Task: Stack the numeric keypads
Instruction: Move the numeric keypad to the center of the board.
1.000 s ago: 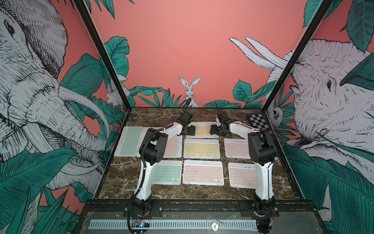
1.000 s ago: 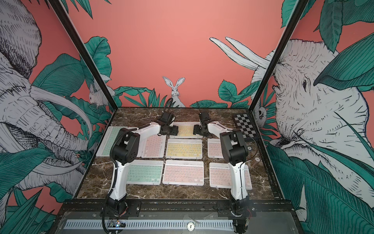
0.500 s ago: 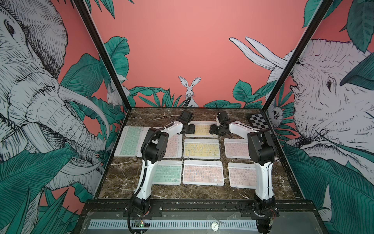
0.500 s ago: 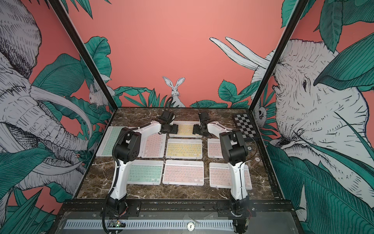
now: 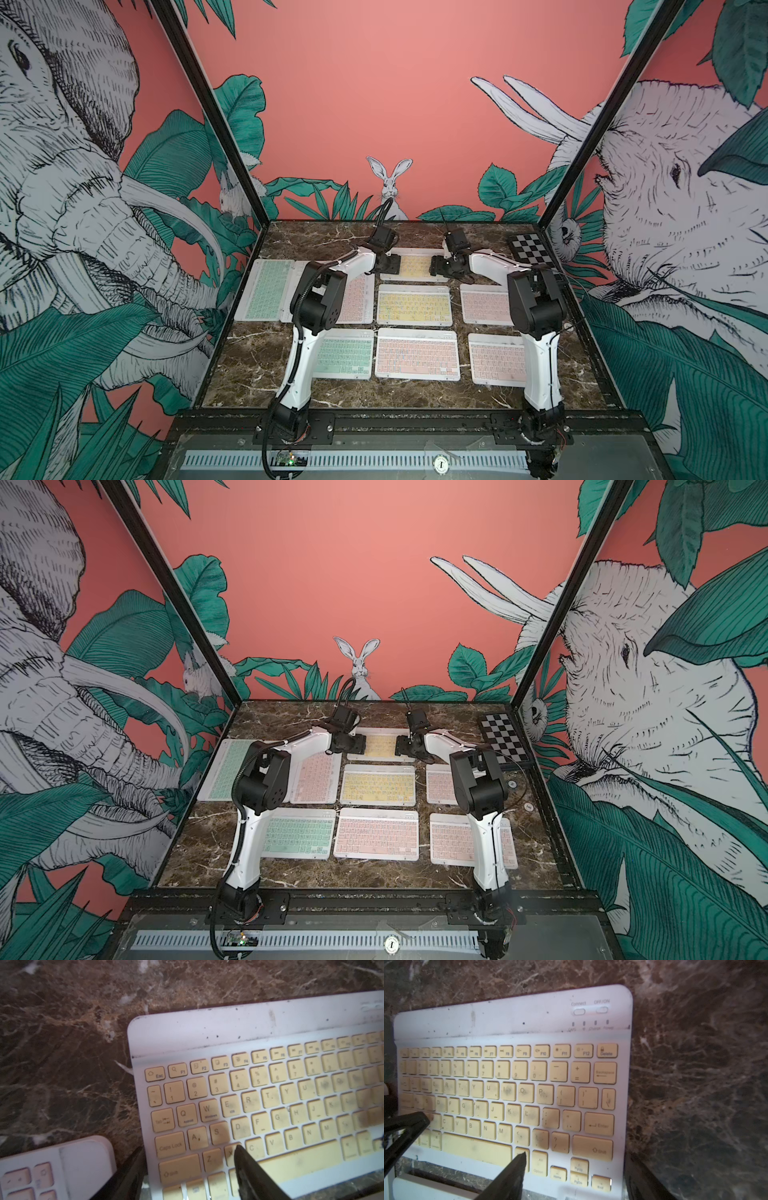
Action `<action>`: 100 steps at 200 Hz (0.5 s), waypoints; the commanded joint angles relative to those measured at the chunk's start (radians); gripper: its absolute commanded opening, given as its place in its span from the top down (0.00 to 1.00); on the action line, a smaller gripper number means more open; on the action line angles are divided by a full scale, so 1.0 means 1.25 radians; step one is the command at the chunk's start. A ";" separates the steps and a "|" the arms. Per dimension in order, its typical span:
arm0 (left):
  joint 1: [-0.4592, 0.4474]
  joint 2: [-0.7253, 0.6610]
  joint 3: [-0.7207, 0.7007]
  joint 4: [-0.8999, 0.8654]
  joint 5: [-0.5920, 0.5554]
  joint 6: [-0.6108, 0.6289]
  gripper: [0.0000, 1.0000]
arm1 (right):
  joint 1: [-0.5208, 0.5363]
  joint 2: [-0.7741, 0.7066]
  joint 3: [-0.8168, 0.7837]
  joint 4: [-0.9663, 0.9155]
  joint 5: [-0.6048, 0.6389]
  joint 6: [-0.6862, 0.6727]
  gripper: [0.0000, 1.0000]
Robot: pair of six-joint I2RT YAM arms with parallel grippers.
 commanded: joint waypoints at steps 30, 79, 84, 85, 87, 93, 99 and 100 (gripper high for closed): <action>0.001 -0.065 -0.020 0.003 -0.034 0.018 0.31 | 0.000 -0.005 0.012 -0.049 0.041 -0.030 0.26; 0.000 -0.155 -0.075 0.024 -0.054 0.041 0.31 | -0.001 -0.047 0.002 -0.048 0.056 -0.051 0.26; 0.000 -0.170 -0.089 0.029 -0.055 0.041 0.31 | -0.001 -0.056 -0.005 -0.045 0.059 -0.051 0.26; 0.000 -0.173 -0.091 0.030 -0.056 0.041 0.31 | -0.001 -0.059 -0.006 -0.044 0.060 -0.051 0.26; 0.000 -0.179 -0.097 0.032 -0.057 0.041 0.31 | -0.001 -0.063 -0.010 -0.043 0.061 -0.051 0.26; -0.001 -0.200 -0.112 0.037 -0.059 0.040 0.31 | -0.001 -0.079 -0.025 -0.031 0.063 -0.048 0.26; 0.000 -0.222 -0.129 0.040 -0.061 0.039 0.31 | -0.001 -0.098 -0.045 -0.016 0.065 -0.043 0.26; -0.001 -0.223 -0.132 0.040 -0.061 0.039 0.31 | -0.001 -0.102 -0.049 -0.013 0.066 -0.043 0.26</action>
